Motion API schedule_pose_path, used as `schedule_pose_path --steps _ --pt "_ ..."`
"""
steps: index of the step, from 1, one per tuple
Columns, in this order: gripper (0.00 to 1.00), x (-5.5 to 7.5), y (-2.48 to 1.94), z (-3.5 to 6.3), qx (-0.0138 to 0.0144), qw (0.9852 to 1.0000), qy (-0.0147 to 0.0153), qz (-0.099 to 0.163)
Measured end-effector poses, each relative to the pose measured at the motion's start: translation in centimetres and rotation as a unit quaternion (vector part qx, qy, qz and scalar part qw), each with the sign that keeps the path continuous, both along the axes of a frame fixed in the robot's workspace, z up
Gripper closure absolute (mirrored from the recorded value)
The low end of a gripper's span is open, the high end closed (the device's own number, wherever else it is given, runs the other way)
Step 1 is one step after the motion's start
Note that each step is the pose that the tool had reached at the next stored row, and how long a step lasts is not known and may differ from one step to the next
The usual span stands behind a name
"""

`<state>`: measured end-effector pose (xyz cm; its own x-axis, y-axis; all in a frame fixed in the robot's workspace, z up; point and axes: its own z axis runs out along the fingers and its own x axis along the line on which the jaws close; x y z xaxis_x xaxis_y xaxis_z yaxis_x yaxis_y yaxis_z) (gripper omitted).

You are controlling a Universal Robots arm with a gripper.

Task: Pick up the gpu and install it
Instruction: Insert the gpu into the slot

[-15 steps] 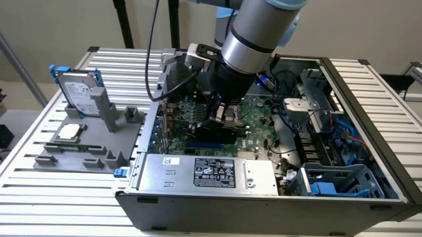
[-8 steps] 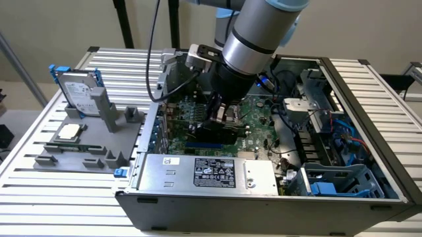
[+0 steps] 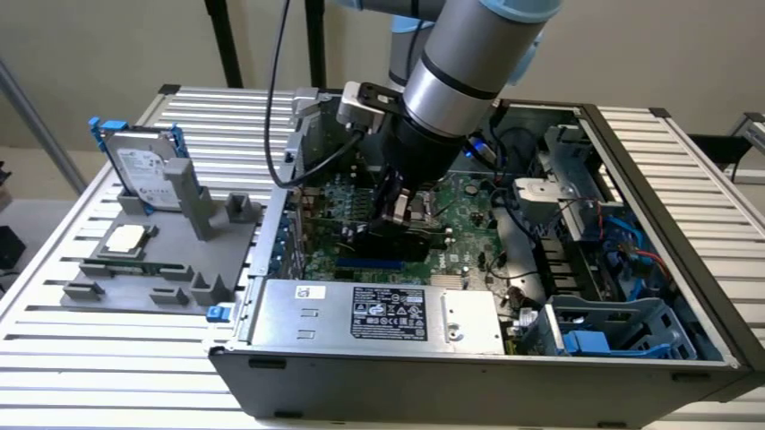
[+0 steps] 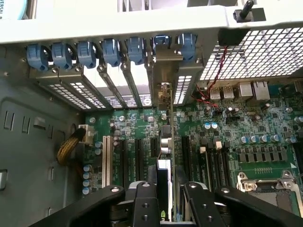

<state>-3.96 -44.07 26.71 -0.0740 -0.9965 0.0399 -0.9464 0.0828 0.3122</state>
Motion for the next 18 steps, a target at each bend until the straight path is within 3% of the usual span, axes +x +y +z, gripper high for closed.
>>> schedule_pose_path --steps 5,11,16,18 --pt "0.74 0.0 0.01 -0.06 0.0065 0.9999 0.0023 0.008" --pt "0.74 0.0 0.0 -0.32 0.0086 0.9999 0.0032 0.012" --pt "0.74 0.0 0.0 -0.55 0.0145 0.9998 0.0054 0.014" --pt "0.74 0.0 0.01 -0.68 0.0152 0.9998 0.0068 0.015"
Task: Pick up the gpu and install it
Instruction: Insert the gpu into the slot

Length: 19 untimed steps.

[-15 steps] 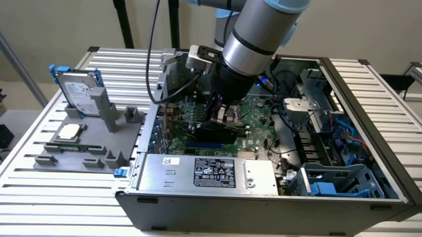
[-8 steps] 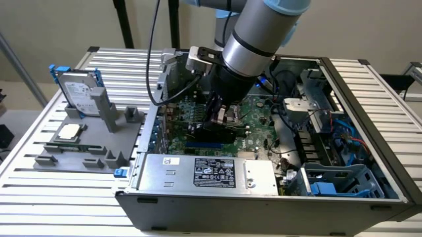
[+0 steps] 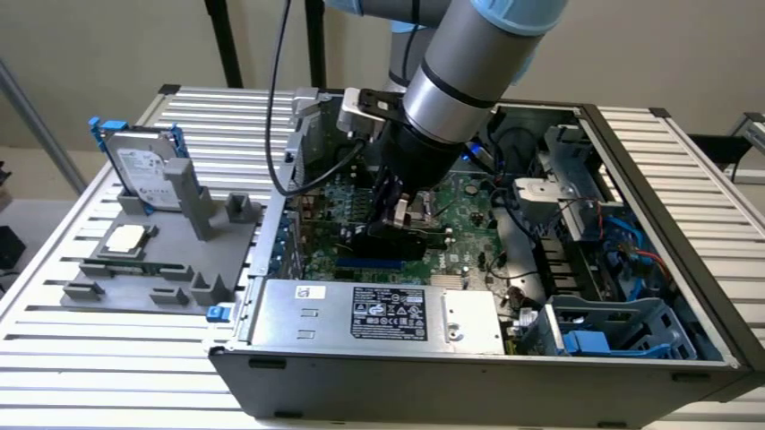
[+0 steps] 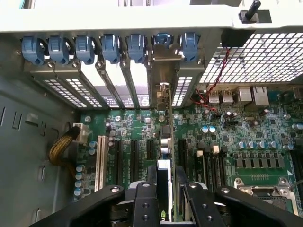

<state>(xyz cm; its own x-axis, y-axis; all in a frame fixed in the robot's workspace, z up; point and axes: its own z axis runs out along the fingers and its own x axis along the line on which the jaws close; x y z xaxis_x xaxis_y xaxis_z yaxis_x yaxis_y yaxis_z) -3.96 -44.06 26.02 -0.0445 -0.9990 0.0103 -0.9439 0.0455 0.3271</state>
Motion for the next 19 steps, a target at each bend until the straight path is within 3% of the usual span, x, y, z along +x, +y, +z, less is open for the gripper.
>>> schedule_pose_path --steps 7,19 --pt "0.74 0.09 0.0 -0.24 -0.0002 1.0 0.0035 0.0" --pt "0.74 0.39 -0.1 -0.35 -0.0001 1.0 0.0044 0.0"
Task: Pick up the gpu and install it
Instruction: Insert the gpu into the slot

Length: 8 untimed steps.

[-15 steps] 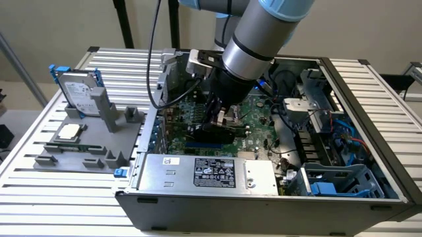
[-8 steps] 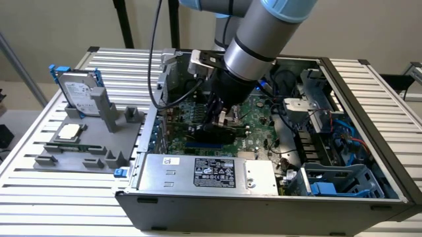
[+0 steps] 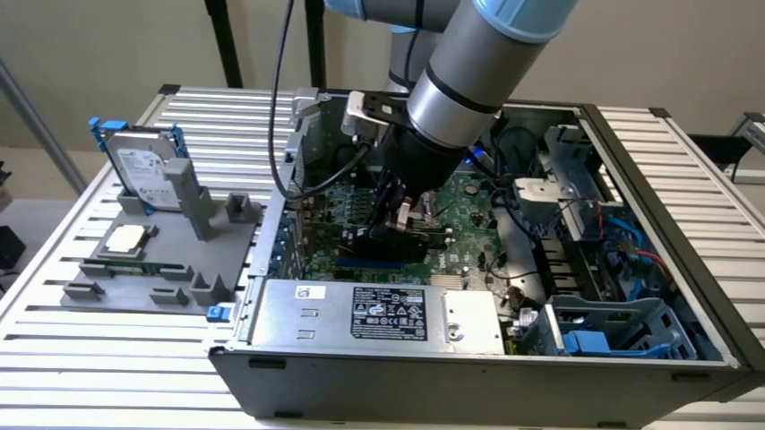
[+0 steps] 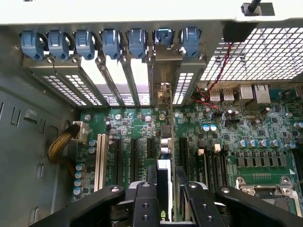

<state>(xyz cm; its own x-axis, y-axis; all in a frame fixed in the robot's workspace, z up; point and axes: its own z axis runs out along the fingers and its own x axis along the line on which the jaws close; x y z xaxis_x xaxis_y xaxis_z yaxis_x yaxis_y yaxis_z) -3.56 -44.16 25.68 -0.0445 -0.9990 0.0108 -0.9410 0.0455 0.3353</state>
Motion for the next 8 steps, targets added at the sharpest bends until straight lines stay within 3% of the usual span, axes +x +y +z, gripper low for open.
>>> schedule_pose_path --steps 8 --pt "0.74 -0.16 -0.06 -0.06 0.0 1.0 0.0 0.0"
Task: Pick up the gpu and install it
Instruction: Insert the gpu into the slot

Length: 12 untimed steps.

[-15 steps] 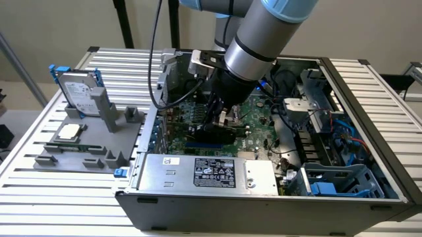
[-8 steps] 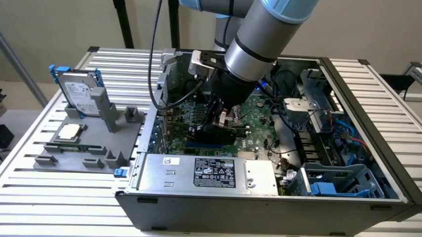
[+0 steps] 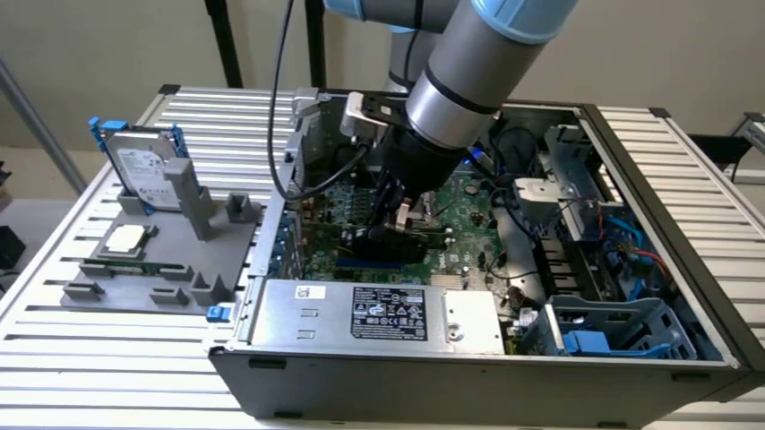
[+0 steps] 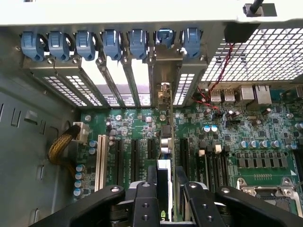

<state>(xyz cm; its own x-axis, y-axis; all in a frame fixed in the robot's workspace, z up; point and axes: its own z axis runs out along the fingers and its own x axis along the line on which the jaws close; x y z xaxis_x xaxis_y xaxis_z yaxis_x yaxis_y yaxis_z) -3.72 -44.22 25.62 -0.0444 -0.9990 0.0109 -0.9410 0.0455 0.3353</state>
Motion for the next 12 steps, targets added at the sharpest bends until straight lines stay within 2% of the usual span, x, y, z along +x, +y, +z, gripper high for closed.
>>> schedule_pose_path --steps 12 --pt "0.74 -0.03 -0.01 -0.48 0.0003 1.0 0.0003 0.002"
